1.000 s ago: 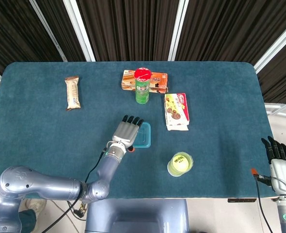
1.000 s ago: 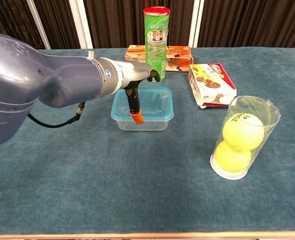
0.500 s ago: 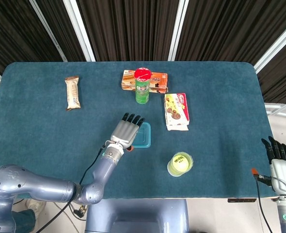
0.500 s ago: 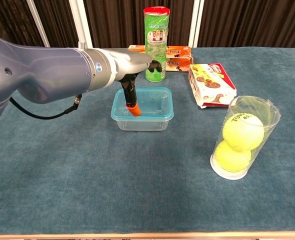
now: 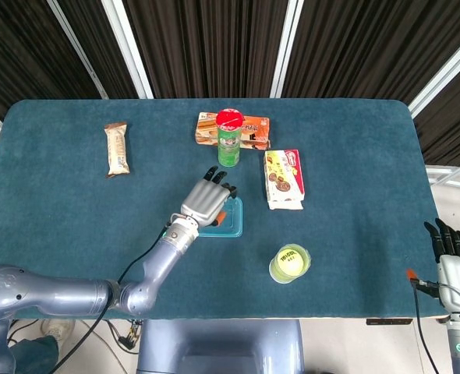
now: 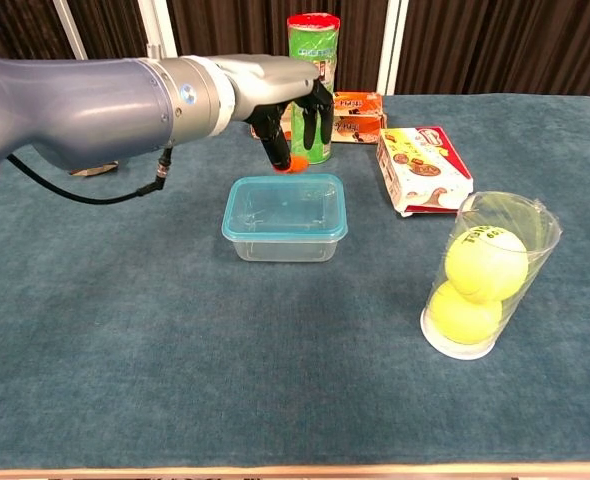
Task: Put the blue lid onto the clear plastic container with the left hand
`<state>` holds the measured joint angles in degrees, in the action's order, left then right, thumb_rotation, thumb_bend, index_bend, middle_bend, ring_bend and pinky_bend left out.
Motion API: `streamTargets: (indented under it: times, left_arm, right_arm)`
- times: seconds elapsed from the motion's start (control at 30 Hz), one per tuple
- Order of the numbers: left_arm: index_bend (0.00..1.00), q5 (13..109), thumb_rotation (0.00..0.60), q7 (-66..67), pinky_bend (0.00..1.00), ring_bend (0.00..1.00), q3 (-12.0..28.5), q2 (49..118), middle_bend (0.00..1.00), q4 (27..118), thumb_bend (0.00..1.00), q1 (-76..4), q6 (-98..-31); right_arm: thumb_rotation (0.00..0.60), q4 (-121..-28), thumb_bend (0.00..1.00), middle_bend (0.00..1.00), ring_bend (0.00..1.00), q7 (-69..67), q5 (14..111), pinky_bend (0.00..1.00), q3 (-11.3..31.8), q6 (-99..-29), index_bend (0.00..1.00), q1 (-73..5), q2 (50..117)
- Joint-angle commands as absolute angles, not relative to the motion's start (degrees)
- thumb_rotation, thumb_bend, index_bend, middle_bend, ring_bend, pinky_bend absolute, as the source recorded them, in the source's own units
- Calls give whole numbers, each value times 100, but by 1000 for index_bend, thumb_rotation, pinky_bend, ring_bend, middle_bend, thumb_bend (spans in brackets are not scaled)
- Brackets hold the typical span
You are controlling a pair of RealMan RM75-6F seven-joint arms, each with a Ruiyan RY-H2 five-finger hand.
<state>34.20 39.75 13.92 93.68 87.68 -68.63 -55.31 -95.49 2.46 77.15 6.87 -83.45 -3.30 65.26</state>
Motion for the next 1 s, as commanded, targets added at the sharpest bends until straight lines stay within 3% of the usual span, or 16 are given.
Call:
streamTargets:
  times: [0.03, 0.33, 0.5, 0.73, 1.0]
  left_arm:
    - [482, 3606, 600, 3640, 51, 121, 1458, 9404, 442, 8515, 435, -6790, -5357]
    - [561, 4006, 600, 3079, 37, 136, 1461, 9670, 524, 7974, 457, -6676, -5177]
    - [581, 4059, 600, 3172, 116, 257, 1464, 9865, 584, 7769, 456, -6712, -5316]
    - [605, 4170, 600, 3336, 157, 338, 1424, 10153, 615, 7422, 459, -6735, -5472]
    - [608, 4347, 600, 3409, 98, 344, 1467, 10284, 669, 7167, 459, -6770, -5438]
  right_arm:
    - [600, -9555, 291, 0, 3, 246, 7702, 0, 691, -8339, 101, -329, 6526]
    - [600, -9578, 292, 0, 3, 241, 7671, 0, 699, -8325, 101, -326, 6524]
    - [600, -9594, 292, 0, 3, 231, 7636, 0, 709, -8311, 101, -325, 6518]
    - [600, -9603, 291, 0, 3, 226, 7603, 0, 722, -8309, 101, -321, 6513]
    - [600, -9621, 292, 0, 2, 230, 7566, 0, 735, -8300, 101, -319, 6513]
